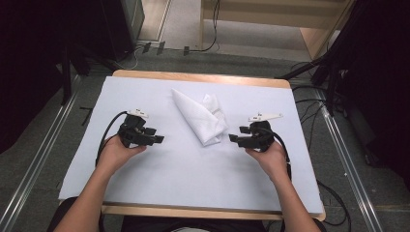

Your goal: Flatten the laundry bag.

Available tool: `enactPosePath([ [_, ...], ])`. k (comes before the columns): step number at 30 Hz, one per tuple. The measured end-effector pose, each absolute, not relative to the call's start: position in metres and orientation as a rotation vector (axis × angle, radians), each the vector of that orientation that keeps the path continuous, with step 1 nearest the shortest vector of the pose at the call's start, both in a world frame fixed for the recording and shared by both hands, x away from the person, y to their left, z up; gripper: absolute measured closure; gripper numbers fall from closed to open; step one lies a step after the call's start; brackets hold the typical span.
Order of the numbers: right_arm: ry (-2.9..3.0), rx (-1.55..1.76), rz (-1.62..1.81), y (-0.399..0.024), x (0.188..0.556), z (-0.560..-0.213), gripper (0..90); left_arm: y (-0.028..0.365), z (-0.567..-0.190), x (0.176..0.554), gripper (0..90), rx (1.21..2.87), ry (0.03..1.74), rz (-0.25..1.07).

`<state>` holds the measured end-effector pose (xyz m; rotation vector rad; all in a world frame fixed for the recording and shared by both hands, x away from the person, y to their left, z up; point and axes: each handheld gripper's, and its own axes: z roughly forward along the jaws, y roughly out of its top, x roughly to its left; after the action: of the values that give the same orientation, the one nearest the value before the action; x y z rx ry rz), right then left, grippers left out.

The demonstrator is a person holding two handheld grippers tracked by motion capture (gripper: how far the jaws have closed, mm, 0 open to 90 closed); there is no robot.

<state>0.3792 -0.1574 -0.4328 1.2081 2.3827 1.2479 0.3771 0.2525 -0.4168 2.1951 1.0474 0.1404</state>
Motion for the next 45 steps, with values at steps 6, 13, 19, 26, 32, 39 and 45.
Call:
enactPosePath([
  [6, 2.387, 1.217, 1.238, -0.1569, 0.3779, -0.4362, 43.0, 0.2559, -0.4171, 0.3762, 43.4, 2.203, 1.055, 0.146],
  [13, 2.355, 1.26, 1.237, -0.1597, 0.3774, -0.436, 45.2, 0.2604, -0.4174, 0.38, 39.9, 2.169, 1.061, 0.107],
  [19, 2.375, 1.275, 1.228, -0.161, 0.3762, -0.439, 44.4, 0.2598, -0.4194, 0.3822, 39.5, 2.186, 1.061, 0.12],
  [26, 2.375, 1.282, 1.225, -0.1608, 0.3756, -0.4393, 44.2, 0.2591, -0.4223, 0.384, 39.4, 2.189, 1.067, 0.109],
  [32, 2.381, 1.288, 1.218, -0.1593, 0.3758, -0.44, 44.2, 0.26, -0.4223, 0.3827, 39.6, 2.201, 1.052, 0.124],
  [39, 2.387, 1.287, 1.217, -0.1579, 0.3763, -0.44, 44.3, 0.2623, -0.4224, 0.3815, 39.4, 2.211, 1.057, 0.126],
  [45, 2.385, 1.285, 1.22, -0.1578, 0.3768, -0.4399, 44.4, 0.2623, -0.4227, 0.3812, 38.9, 2.213, 1.059, 0.126],
])
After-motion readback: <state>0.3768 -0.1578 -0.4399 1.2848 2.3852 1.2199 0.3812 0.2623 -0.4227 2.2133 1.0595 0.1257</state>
